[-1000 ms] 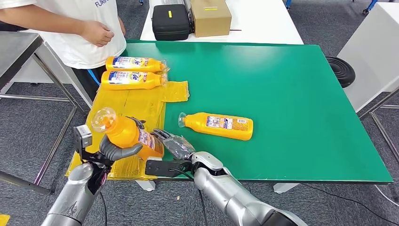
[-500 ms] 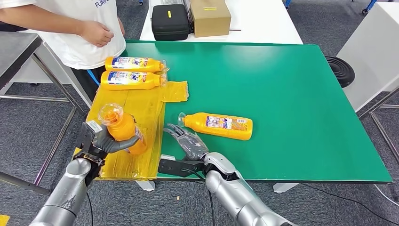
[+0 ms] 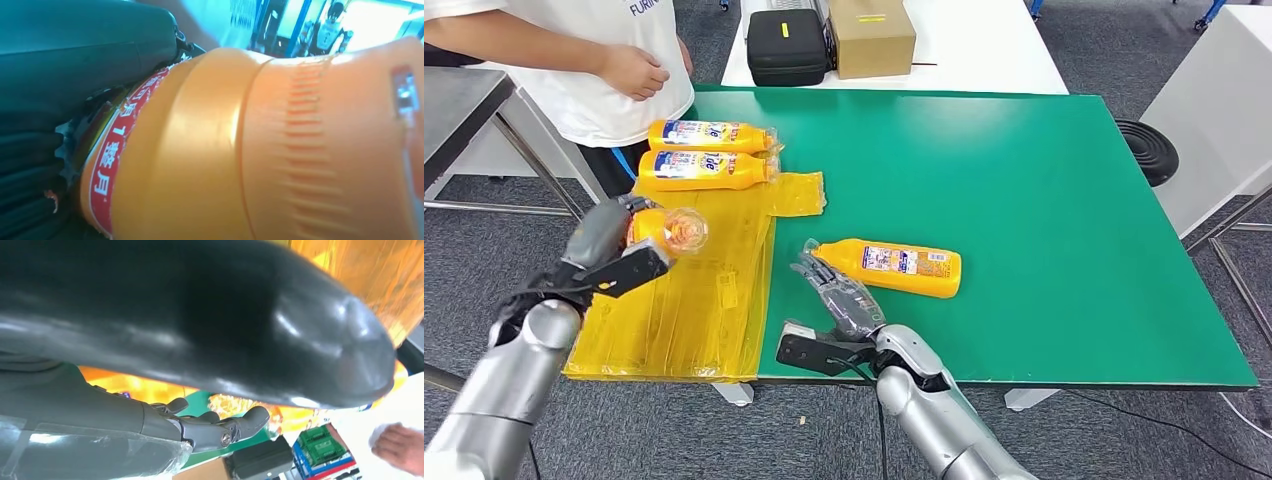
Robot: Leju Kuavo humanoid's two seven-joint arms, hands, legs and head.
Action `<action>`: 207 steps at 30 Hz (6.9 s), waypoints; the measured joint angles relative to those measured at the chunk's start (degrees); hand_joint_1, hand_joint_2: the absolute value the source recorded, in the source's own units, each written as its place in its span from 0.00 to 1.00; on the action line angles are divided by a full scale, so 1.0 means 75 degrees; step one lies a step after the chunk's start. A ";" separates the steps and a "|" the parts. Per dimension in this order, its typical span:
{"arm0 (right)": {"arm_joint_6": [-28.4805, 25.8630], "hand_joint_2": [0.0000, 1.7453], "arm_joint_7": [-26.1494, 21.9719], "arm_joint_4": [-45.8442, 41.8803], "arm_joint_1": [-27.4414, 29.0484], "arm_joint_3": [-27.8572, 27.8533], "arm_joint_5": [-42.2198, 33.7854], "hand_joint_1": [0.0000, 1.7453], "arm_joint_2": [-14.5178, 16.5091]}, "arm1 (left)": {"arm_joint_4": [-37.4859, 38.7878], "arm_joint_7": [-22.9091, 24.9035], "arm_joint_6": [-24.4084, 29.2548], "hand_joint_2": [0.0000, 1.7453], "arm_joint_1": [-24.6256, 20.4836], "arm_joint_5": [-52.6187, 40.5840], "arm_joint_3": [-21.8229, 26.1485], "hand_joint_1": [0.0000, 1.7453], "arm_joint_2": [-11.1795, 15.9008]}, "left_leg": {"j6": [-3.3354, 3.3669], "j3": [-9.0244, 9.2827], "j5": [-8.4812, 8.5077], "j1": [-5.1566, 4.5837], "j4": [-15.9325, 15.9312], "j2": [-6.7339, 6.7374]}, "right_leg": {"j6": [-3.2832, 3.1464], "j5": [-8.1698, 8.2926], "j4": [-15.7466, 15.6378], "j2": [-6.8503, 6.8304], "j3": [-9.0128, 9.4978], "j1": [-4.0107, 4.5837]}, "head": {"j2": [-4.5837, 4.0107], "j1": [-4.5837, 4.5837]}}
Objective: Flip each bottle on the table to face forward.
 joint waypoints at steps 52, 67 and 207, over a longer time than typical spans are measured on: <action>-0.0168 0.00 0.0181 -0.2223 0.1212 -0.1388 -0.0394 0.00 -0.0277 | 0.4486 0.0017 -0.1166 1.00 -0.2111 -0.1097 -0.3981 0.97 -0.0179 | -0.0007 0.0026 0.0004 -0.0004 -0.0001 -0.0006 | -0.0001 -0.0001 0.0000 -0.0004 0.0032 -0.0002 | 0.0000 -0.0003; -0.0263 0.00 -0.0013 -0.1803 0.0965 -0.1385 -0.0577 0.00 -0.0258 | 0.5213 -0.0212 -0.1675 1.00 -0.2397 -0.0738 -0.4401 0.00 -0.0282 | -0.0012 0.0069 0.0000 -0.0004 -0.0004 -0.0007 | -0.0002 -0.0002 0.0000 -0.0004 0.0075 -0.0002 | 0.0000 -0.0002; -0.0088 1.00 -0.0183 0.3663 -0.2190 -0.2229 0.0335 1.00 -0.1397 | 0.2118 -0.0253 -0.0750 1.00 -0.0065 0.3514 -0.0642 0.00 -0.0519 | -0.0008 0.0016 0.0005 -0.0011 0.0000 -0.0006 | 0.0004 0.0003 0.0002 -0.0002 0.0023 -0.0009 | 0.0000 -0.0003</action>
